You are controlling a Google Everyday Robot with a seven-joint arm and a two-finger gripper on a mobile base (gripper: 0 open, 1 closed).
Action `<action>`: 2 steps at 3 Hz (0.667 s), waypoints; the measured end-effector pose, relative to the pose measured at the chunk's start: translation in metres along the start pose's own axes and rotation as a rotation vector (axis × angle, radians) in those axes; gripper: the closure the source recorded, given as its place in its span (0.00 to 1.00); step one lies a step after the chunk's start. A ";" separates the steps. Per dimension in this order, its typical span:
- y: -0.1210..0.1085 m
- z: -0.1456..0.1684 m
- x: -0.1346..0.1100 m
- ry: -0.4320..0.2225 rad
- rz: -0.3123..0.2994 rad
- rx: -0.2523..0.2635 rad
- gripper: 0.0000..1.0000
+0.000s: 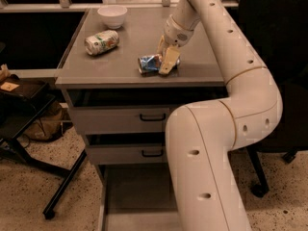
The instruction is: Place redbull can into bottom drawer
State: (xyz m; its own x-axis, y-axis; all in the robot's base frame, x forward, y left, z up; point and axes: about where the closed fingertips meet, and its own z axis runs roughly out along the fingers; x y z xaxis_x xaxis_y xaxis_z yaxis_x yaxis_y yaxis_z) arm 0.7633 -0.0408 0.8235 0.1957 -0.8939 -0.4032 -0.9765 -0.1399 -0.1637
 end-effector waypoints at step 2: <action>0.000 0.000 0.000 0.000 0.000 0.000 0.12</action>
Offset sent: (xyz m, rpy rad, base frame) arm 0.0000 0.0000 0.0078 0.0000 0.0000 0.0000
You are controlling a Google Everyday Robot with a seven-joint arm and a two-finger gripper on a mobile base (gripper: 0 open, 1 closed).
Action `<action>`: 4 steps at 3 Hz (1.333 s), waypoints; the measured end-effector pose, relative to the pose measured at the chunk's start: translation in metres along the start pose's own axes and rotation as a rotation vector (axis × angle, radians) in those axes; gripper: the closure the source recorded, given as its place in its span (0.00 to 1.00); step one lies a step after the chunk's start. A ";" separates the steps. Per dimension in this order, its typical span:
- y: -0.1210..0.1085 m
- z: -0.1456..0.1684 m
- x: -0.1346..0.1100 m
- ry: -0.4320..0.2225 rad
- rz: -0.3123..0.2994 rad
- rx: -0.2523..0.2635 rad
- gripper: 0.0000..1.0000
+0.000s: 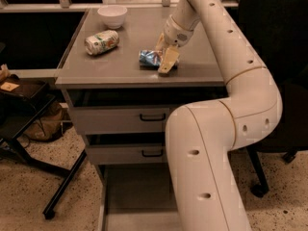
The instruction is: Place redbull can into bottom drawer
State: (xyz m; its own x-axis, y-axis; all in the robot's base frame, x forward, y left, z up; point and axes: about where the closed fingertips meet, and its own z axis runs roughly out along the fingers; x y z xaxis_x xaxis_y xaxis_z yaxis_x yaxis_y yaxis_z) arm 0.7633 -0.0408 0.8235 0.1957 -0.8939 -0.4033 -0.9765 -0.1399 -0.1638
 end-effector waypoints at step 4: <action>-0.029 0.000 -0.020 0.000 -0.007 0.096 0.19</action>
Offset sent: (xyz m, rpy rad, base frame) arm -0.0013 0.0007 0.0078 0.0000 0.0000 0.0000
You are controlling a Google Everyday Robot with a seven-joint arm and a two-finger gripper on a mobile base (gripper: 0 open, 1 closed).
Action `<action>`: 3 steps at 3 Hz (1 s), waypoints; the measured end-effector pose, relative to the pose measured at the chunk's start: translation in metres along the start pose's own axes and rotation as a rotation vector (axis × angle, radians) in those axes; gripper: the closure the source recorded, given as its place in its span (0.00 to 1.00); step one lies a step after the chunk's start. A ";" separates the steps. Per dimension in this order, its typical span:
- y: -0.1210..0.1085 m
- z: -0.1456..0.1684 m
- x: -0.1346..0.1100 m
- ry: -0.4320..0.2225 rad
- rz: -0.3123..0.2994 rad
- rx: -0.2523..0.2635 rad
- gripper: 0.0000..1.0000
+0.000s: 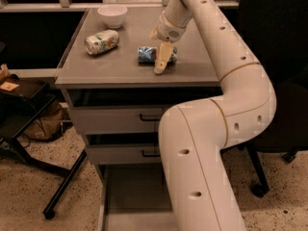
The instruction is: Place redbull can into bottom drawer
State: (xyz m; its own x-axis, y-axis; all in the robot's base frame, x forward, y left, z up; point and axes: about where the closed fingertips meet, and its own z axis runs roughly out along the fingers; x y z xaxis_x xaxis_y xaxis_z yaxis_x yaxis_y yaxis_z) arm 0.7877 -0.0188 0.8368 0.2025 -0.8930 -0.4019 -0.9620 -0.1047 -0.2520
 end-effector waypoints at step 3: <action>0.000 0.000 0.000 0.000 0.000 0.000 0.88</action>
Offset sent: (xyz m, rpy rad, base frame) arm 0.0000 0.0000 0.0000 0.0000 0.0000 0.0000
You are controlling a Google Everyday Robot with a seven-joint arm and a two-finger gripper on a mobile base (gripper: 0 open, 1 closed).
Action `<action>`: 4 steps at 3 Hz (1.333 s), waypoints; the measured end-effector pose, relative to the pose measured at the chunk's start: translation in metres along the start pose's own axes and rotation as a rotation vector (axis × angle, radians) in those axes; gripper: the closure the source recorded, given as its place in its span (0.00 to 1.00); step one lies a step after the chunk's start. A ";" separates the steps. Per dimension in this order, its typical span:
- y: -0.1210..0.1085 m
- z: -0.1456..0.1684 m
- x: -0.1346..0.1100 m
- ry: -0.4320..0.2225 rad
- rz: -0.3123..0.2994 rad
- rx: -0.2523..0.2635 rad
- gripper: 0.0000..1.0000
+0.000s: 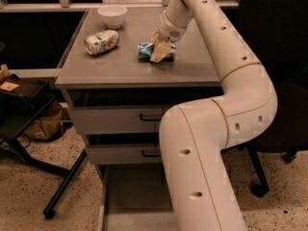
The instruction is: Place redbull can into bottom drawer
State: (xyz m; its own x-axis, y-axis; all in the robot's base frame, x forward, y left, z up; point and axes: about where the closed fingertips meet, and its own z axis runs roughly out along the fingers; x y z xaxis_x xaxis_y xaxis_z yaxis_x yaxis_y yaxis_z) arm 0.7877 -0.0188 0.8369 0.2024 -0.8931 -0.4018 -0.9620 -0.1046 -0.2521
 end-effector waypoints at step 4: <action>0.003 -0.171 -0.047 0.047 0.064 0.352 1.00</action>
Offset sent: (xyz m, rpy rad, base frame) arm -0.1282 -0.0350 0.0849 -0.0789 -0.1781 -0.2044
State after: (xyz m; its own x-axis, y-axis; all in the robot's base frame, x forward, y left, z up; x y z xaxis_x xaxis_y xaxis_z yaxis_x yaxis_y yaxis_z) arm 0.7436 -0.0527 1.0056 0.1274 -0.9129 -0.3879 -0.8490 0.1018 -0.5185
